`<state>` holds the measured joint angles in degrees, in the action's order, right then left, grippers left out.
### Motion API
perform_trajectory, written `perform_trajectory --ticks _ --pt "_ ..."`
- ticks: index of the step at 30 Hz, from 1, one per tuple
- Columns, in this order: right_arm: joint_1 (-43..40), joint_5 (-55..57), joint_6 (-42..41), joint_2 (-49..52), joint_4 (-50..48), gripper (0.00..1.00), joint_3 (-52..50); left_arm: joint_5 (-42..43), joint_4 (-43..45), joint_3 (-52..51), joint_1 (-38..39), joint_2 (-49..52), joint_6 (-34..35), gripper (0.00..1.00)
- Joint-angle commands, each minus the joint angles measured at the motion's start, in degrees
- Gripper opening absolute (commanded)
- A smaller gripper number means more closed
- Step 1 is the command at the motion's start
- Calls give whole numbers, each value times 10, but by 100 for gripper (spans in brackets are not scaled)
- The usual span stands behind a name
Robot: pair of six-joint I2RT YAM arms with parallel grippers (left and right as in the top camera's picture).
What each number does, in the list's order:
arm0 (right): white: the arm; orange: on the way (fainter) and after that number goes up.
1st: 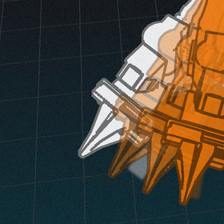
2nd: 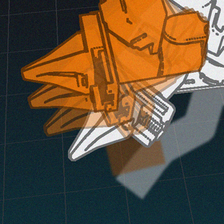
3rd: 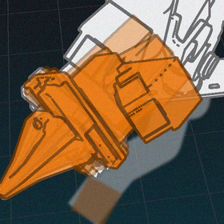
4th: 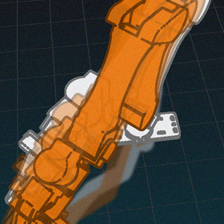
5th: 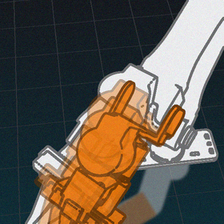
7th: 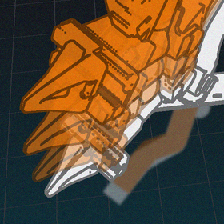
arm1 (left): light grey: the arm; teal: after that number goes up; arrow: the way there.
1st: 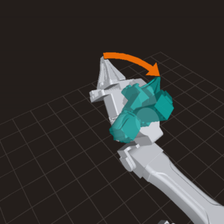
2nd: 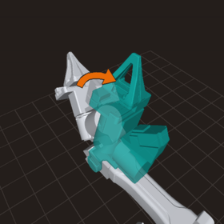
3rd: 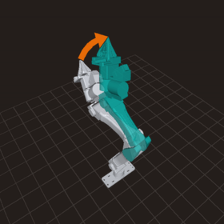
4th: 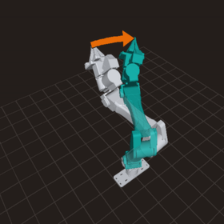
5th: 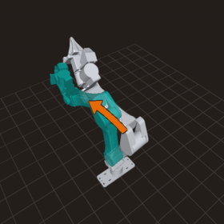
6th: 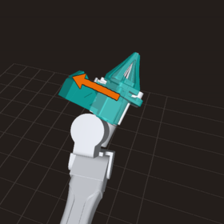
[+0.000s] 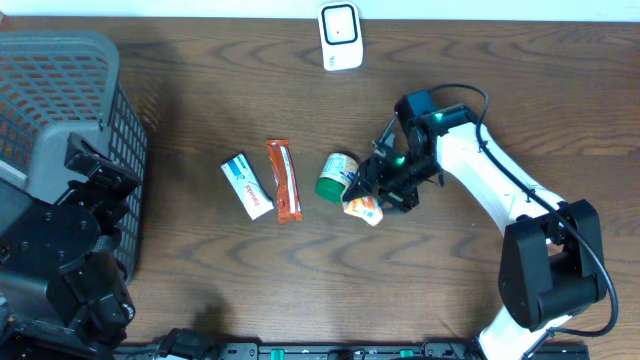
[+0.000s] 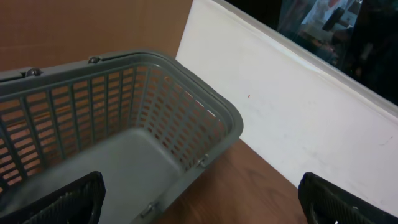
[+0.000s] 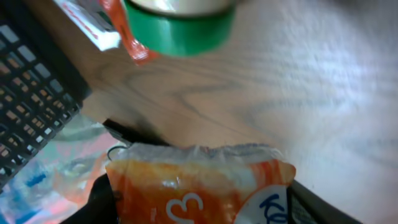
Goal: Scan the item barcode
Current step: 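Lift the orange packet with the right gripper toward the scanner, then hold the orange packet in front of the white scanner with the right gripper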
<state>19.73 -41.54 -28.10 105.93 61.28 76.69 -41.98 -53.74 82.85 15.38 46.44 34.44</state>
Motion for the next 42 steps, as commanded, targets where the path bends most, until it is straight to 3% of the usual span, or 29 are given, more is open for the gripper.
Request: perform_trajectory --ticks 1,10,19,29,34,42 --pt "0 37 12 4 -42 60 9 -7 0 -2 -3 0 -9 99" --pt "7 84 7 4 -235 54 33 -7 0 -2 -3 0 -9 100" --pt "10 268 5 9 -416 61 47 -7 0 -2 -3 0 -9 99" --pt "5 361 18 79 -603 60 69 -7 0 -2 -3 0 -9 100" --pt "5 413 49 169 -639 62 144 -7 0 -2 -3 0 -9 100" --pt "7 443 90 329 -643 63 366 -7 0 -2 -3 0 -9 99"
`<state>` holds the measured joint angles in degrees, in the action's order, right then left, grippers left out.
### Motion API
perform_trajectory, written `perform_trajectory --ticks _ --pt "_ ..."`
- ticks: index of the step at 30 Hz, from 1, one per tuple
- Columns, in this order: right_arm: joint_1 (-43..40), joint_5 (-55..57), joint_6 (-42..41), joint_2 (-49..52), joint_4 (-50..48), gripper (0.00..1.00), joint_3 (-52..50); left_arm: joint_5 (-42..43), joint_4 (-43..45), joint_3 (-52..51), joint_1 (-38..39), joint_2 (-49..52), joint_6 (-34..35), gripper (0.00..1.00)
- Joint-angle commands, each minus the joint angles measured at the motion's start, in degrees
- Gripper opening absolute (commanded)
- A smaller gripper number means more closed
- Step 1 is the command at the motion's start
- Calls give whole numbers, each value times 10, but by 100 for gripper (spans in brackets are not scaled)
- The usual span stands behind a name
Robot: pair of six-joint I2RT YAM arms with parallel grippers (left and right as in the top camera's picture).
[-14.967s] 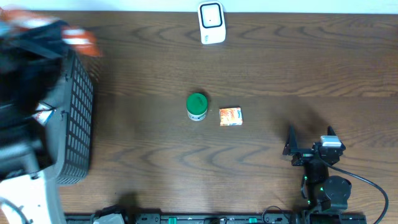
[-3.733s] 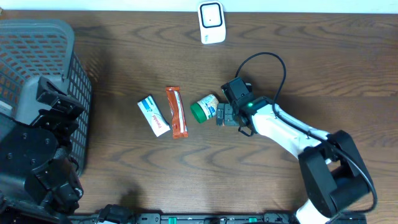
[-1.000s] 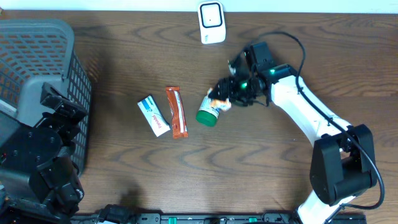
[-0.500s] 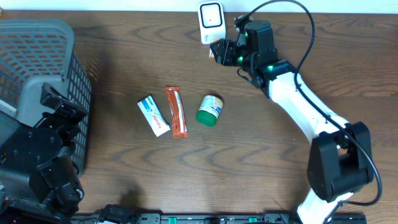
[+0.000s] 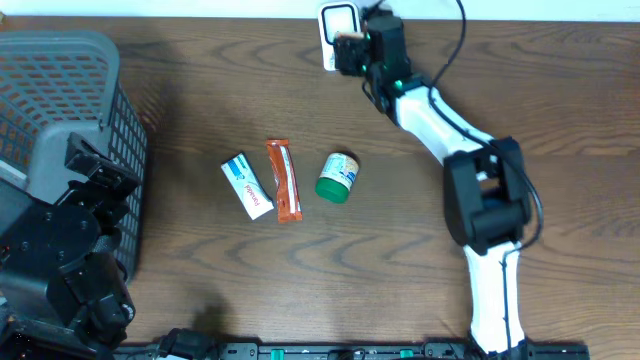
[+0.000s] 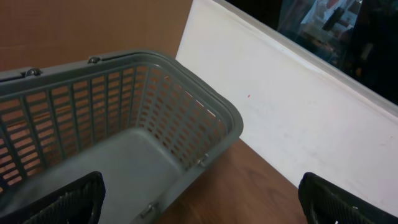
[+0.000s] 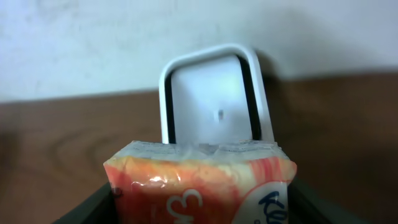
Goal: Scan the item barcode
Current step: 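Hold the orange packet in front of the white scanner with the right gripper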
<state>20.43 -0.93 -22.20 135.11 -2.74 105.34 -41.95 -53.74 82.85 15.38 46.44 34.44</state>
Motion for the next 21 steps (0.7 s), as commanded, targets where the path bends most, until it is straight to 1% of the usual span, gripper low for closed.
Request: perform_trajectory --ticks 1,5,7,10,11,13,16,21 --pt "1 43 36 50 -3 63 100 -7 0 -2 -3 0 -9 100" --pt "3 56 69 108 -10 63 183 -7 0 -2 -3 0 -9 100" --pt "4 57 87 125 -21 64 205 -7 0 -2 -3 0 -9 100" --pt "5 80 111 144 -59 68 211 -7 0 -2 -3 0 -9 100" --pt "5 90 116 151 -70 68 211 -7 0 -2 -3 0 -9 100" --pt "5 101 116 162 -83 64 211 -7 0 -2 -3 0 -9 100" --pt "6 96 116 177 -86 63 211 -7 0 -2 -3 0 -9 100" --pt "15 97 121 170 -87 64 214 -7 0 -2 -3 0 -9 100"
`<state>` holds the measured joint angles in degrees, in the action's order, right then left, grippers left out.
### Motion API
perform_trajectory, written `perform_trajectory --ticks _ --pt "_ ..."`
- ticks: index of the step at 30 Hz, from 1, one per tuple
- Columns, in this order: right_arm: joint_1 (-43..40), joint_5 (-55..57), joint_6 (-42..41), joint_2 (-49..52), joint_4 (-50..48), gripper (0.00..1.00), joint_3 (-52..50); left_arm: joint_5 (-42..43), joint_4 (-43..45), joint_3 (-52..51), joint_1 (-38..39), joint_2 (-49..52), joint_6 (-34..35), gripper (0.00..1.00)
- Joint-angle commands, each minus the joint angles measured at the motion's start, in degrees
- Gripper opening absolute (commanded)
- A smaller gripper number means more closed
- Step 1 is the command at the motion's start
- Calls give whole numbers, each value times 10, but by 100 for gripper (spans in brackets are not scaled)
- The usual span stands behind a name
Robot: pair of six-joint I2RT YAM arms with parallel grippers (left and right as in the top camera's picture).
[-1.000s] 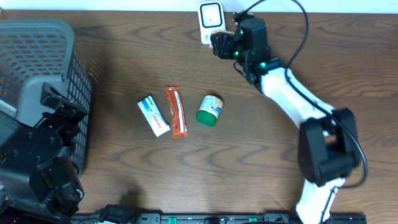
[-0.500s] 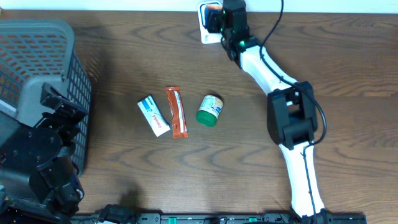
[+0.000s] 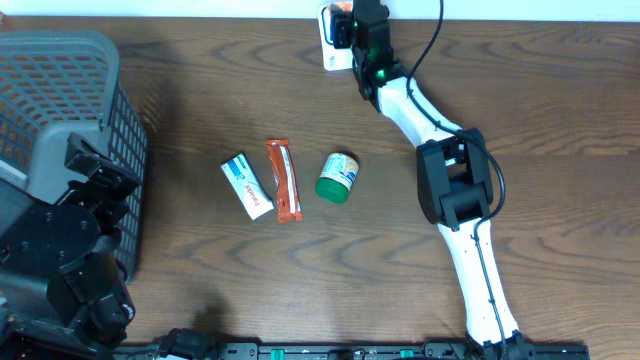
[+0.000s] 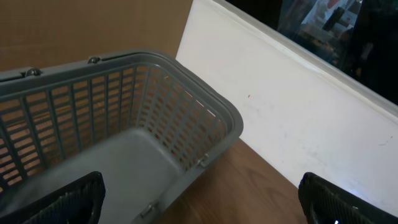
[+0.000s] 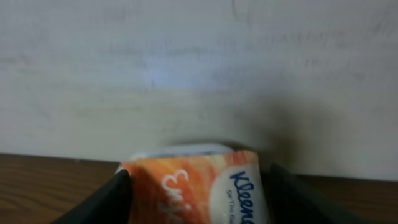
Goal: Scan the item barcode
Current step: 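Hold the orange packet in front of the white scanner with the right gripper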
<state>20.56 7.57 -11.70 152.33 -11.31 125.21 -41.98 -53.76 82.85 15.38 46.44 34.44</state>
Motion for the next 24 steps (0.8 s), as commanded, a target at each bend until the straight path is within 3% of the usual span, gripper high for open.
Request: perform_trajectory --ticks 1,5,8,19,24 --pt "15 12 23 -9 3 64 19 -7 0 -2 -3 0 -9 100" --pt "20 12 32 -37 34 68 26 -7 0 -2 -3 0 -9 100" --pt "20 12 38 -47 54 64 26 -7 0 -2 -3 0 -9 100" --pt "19 16 41 -89 189 29 26 -7 0 -2 -3 0 -9 100" --pt "19 16 41 -186 329 9 26 -7 0 -2 -3 0 -9 100"
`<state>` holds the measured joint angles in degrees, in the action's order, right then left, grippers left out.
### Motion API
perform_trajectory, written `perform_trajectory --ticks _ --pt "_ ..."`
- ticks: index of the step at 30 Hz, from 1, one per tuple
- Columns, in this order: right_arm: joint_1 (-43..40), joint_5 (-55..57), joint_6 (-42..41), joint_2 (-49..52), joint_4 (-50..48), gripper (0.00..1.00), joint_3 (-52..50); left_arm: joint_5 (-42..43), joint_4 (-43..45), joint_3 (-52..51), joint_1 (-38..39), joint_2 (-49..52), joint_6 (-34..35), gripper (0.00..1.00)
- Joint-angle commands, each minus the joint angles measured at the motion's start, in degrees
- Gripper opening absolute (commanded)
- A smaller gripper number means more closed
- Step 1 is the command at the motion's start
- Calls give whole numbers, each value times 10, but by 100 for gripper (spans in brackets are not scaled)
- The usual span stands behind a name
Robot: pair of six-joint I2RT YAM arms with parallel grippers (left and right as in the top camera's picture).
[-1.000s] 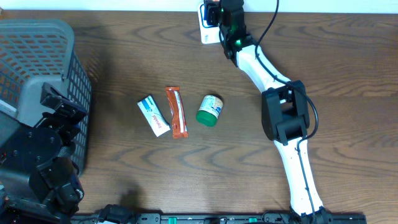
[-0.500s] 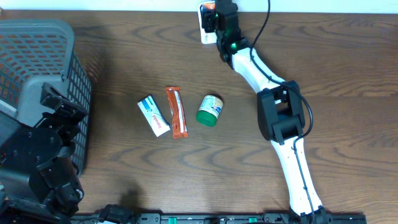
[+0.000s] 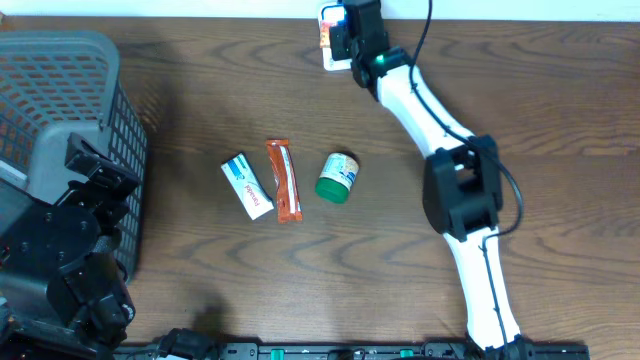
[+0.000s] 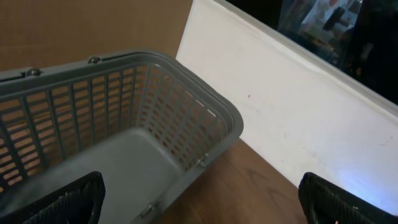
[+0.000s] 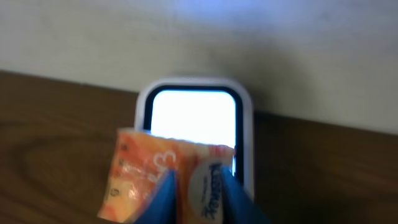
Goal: Scan the item barcode
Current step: 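Hold the orange packet in front of the white scanner with the right gripper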
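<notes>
My right gripper [image 3: 340, 30] is at the table's back edge, shut on an orange Kleenex tissue pack [image 5: 140, 174]. It holds the pack just in front of the white scanner [image 5: 194, 106], whose window glows bright white. In the right wrist view the pack covers the scanner's lower part, and both fingers [image 5: 165, 199] look blue and blurred. Seen from overhead, the scanner [image 3: 333, 60] shows only partly beside the pack [image 3: 324, 36]. My left gripper [image 4: 199, 205] hangs open at the lower left, holding nothing.
A grey basket [image 3: 60, 90] stands at the left edge, also seen below my left gripper as the basket [image 4: 155, 112]. In the table's middle lie a blue-and-white box [image 3: 246, 186], an orange bar [image 3: 284, 180] and a green-lidded jar [image 3: 337, 176]. A white wall runs behind the scanner.
The right wrist view showed mostly wall, with the pack hiding the scanner. Now the scanner's lit window shows behind and above the pack. The left arm has not moved.
My right gripper first held the tissue pack low beside the green-lidded jar in the table's middle. Then it held the pack in front of the scanner at the back edge, then closer against the wall. Now the pack faces the lit window.
</notes>
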<state>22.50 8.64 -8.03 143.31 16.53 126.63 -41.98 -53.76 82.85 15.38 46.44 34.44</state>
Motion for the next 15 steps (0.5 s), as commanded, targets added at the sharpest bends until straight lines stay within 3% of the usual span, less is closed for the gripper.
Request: perform_trajectory --ticks 1,3,4,7,8,15 --pt "-2 4 2 -113 79 10 12 -7 0 -2 -3 0 -9 100" --pt "-3 -3 -17 -136 119 25 12 -7 0 -2 -3 0 -9 100" --pt "-3 -11 -27 -141 132 49 12 -7 0 -2 -3 0 -9 100" --pt "-3 -44 -34 -135 150 92 12 -7 0 -2 -3 0 -9 100" --pt "-3 -49 -45 -129 154 99 12 -7 0 -2 -3 0 -9 100" --pt "8 -51 -85 -75 163 99 12 -7 0 -2 -3 0 -9 100"
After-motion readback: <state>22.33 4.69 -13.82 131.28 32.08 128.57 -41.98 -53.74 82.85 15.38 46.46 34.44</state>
